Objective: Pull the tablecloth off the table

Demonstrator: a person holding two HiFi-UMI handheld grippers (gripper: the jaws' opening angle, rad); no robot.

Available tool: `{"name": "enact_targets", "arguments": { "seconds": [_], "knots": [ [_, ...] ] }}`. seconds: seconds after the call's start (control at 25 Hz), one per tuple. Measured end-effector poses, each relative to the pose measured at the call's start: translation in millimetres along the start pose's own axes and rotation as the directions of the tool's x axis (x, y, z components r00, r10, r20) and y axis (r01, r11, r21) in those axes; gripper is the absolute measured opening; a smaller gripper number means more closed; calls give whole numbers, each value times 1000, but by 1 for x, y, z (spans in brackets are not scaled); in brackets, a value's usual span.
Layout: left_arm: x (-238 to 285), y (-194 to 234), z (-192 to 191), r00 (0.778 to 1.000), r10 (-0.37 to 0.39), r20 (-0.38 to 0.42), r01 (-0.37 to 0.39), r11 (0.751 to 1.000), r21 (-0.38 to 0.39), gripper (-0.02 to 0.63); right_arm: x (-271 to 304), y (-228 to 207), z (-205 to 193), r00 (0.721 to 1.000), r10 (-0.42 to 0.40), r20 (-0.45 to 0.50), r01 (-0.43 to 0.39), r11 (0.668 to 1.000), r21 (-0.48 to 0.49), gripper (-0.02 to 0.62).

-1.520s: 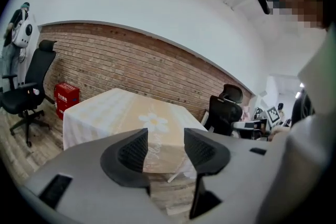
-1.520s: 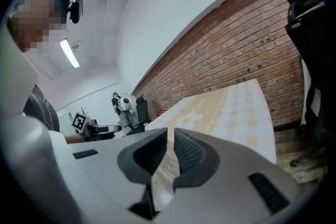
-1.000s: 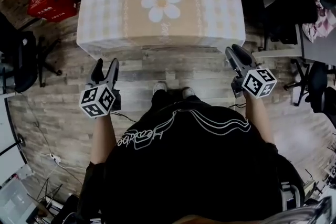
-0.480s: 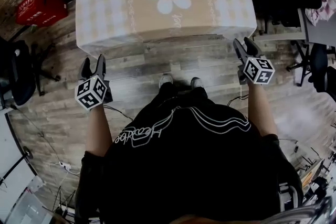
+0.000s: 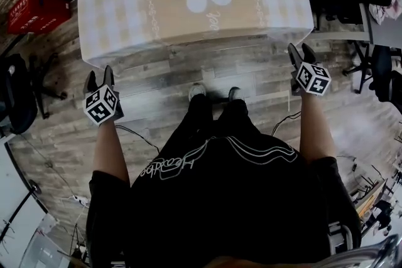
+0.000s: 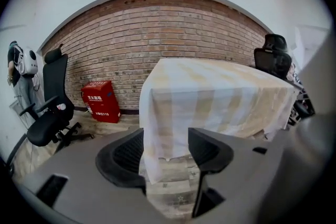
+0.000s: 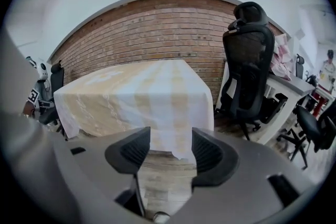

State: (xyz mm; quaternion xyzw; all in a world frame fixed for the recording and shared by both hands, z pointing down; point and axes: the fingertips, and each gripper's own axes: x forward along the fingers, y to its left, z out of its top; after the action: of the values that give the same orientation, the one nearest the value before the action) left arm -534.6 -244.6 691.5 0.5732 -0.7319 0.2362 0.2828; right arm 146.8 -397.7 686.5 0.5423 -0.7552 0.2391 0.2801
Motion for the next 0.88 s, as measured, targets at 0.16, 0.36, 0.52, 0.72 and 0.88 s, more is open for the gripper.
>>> {"name": "enact_targets", "arguments": {
  "seconds": [0.16, 0.36, 0.52, 0.72, 0.88],
  "knots": [
    [23, 17, -12, 998, 43, -36, -42, 999, 18, 244, 8, -5, -16, 1000, -21, -23, 21, 1000, 16, 210],
    [43, 33, -23, 995, 70, -72, -71, 997, -5, 242, 14, -10, -28, 998, -38, -52, 39, 999, 8, 210],
    [51, 35, -22, 994, 74, -85, -75, 997, 1, 187, 21, -22, -25, 997, -71, -44, 71, 997, 0, 212],
    [52, 33, -22, 991, 84, -106, -85, 996, -1, 97, 32, -40, -19, 994, -104, -30, 104, 995, 1, 215],
    [53, 32, -20, 991, 74, -110, -79, 996, -42, 74, 46, -54, -22, 990, -129, -58, 126, 991, -47, 215]
  ]
}}
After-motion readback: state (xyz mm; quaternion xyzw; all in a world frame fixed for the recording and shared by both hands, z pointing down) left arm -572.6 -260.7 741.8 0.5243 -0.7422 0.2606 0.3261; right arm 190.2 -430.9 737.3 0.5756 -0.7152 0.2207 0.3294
